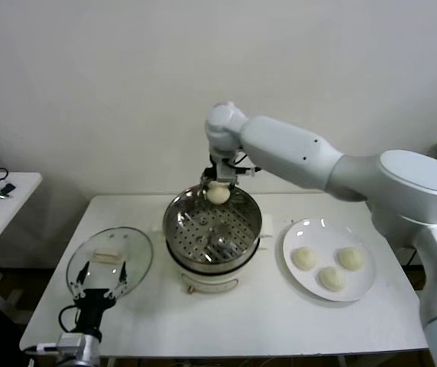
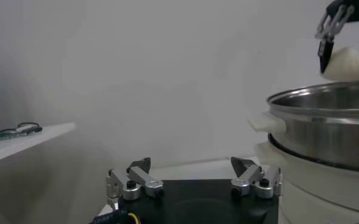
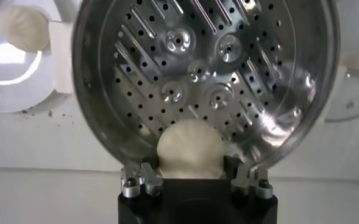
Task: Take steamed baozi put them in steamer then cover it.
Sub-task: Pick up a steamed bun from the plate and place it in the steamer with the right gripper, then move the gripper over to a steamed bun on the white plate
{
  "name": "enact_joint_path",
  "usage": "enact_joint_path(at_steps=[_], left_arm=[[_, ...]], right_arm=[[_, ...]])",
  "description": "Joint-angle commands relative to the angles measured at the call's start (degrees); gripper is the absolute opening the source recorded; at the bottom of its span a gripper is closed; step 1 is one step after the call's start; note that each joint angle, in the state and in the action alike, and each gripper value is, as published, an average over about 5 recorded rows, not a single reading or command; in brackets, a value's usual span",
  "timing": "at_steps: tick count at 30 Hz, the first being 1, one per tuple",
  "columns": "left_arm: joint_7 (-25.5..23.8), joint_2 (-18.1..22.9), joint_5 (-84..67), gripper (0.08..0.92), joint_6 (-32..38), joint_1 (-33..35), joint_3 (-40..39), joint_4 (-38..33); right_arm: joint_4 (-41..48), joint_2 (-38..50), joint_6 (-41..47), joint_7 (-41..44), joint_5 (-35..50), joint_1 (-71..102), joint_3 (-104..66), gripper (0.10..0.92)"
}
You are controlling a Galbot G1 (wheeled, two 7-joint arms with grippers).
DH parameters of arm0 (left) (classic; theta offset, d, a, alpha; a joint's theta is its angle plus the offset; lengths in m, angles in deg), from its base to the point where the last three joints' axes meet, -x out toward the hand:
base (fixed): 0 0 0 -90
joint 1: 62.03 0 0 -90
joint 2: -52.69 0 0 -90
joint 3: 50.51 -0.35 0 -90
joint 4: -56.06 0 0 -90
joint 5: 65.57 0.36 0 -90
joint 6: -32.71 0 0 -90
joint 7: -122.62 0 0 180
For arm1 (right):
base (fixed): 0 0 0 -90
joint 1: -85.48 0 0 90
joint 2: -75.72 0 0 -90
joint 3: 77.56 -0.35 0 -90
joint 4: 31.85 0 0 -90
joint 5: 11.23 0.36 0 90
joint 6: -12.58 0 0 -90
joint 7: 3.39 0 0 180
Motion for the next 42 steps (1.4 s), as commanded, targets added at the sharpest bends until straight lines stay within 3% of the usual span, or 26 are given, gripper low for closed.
enact_joint_path(at_steps=[1, 12, 23, 29, 38, 42], left_arm=[[0.1, -0.2, 0.0, 0.823, -0.1, -0.1, 0.1, -0.1], [0.0, -0.2, -1.0, 0.823, 0.3, -0.1, 0.8, 0.3], [0.0, -0.1, -1.2, 0.823, 0.3, -0.2, 0.6, 0.7], [0.4, 0.0, -0.9, 0.823, 0.3, -0.6, 0.5, 0.9], [0.9, -0.1, -0.8, 0.823, 0.3, -0.2, 1.0, 1.1], [0.9, -0.2, -0.8, 0.823, 0.3, 0.0, 0.9, 0.8]], right_arm=[[-0.1, -1.7, -2.2, -1.4, -6.5, 3.0, -0.2, 0.687], [2.1, -1.9, -1.7, -2.0, -7.9, 5.4, 0.7, 0.702], [2.4, -2.4, -0.3, -3.4, -8.9, 6.4, 0.1, 0.812], [1.2, -1.5, -0.3, -1.9, -6.9, 5.1, -1.5, 0.822], [-3.5, 3.4, 1.7, 2.6, 8.5, -2.4, 0.4, 0.823], [-5.3, 7.6, 6.9, 4.2, 21.7, -8.5, 5.7, 0.823]])
